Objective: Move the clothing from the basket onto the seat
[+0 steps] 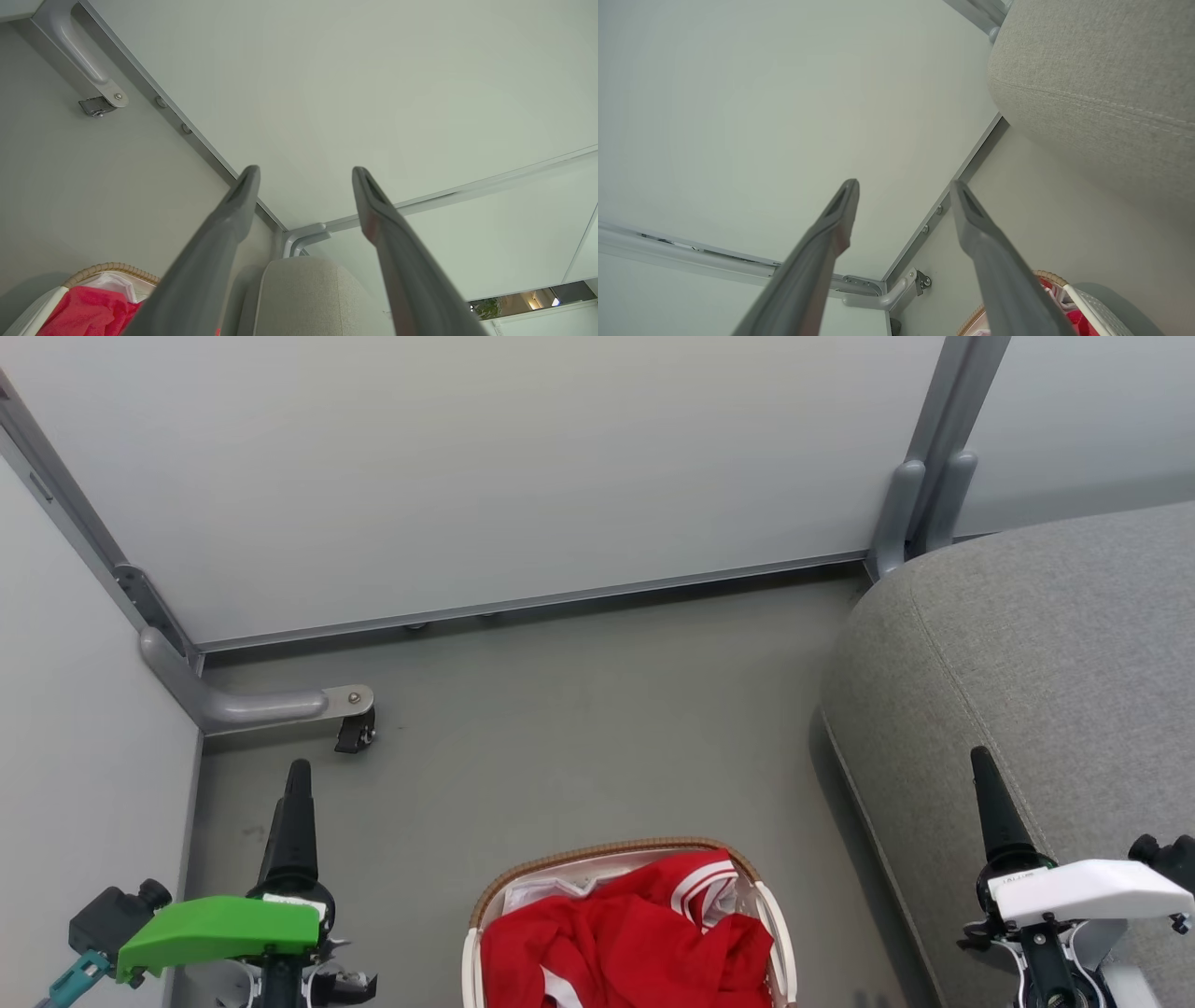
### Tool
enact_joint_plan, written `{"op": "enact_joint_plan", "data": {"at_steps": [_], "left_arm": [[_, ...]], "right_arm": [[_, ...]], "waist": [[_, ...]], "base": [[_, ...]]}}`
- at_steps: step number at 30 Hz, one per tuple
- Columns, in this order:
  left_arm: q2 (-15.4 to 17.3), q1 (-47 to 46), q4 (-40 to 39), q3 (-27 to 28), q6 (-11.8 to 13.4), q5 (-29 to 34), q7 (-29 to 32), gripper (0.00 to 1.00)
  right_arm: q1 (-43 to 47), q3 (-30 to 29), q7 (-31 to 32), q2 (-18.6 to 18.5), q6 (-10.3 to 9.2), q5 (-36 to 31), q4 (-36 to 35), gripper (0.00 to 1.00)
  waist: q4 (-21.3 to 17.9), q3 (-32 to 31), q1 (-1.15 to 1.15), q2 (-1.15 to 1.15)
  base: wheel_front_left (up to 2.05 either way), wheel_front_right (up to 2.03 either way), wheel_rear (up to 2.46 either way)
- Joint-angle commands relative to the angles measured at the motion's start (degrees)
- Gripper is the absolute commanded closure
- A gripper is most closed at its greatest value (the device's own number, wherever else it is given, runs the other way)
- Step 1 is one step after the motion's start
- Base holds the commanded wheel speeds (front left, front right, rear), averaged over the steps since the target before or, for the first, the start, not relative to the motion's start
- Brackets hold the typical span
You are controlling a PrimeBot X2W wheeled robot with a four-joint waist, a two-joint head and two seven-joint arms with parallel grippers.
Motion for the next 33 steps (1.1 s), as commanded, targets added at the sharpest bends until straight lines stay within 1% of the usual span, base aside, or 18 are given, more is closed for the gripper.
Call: {"op": "enact_joint_plan", "data": {"at_steps": [1, 7, 15, 24, 33], "left_arm": [[0.31, 0.07, -1.37, -0.50, 0.22, 2.36, -0.64, 0.00], [0.35, 0.35, -2.14, -1.68, 1.06, 8.74, -1.81, 0.00], [0.40, 0.85, -2.99, -2.36, 2.31, 15.60, -3.27, 0.00], [0.45, 1.68, -3.31, -2.57, 3.29, 23.72, -4.78, 0.00], [0.49, 2.72, -2.37, -2.87, 3.63, 28.40, -6.15, 0.00]], "right_arm": [[-0.56, 0.16, -0.69, -0.45, 0.01, -2.76, -1.65, 0.00], [-0.09, 1.09, -1.85, -0.49, 0.01, -9.79, -3.44, 0.00], [0.38, 2.04, -3.35, -0.56, 0.02, -18.97, -5.13, 0.00], [0.75, 3.26, -4.81, -0.62, 0.02, -26.13, -4.37, 0.00], [1.20, 4.27, -6.23, -0.68, 0.02, -32.69, -3.44, 0.00]], "waist": [[0.01, 0.03, 0.00, 0.00], [0.04, 0.04, 0.00, 0.00], [0.13, 0.02, 0.00, 0.00], [0.19, 0.13, 0.00, 0.00], [0.25, 0.21, 0.00, 0.00]], "base": [[0.00, 0.00, 0.00], [0.00, 0.00, 0.00], [0.00, 0.00, 0.00], [0.00, 0.00, 0.00], [0.00, 0.00, 0.00]]}}
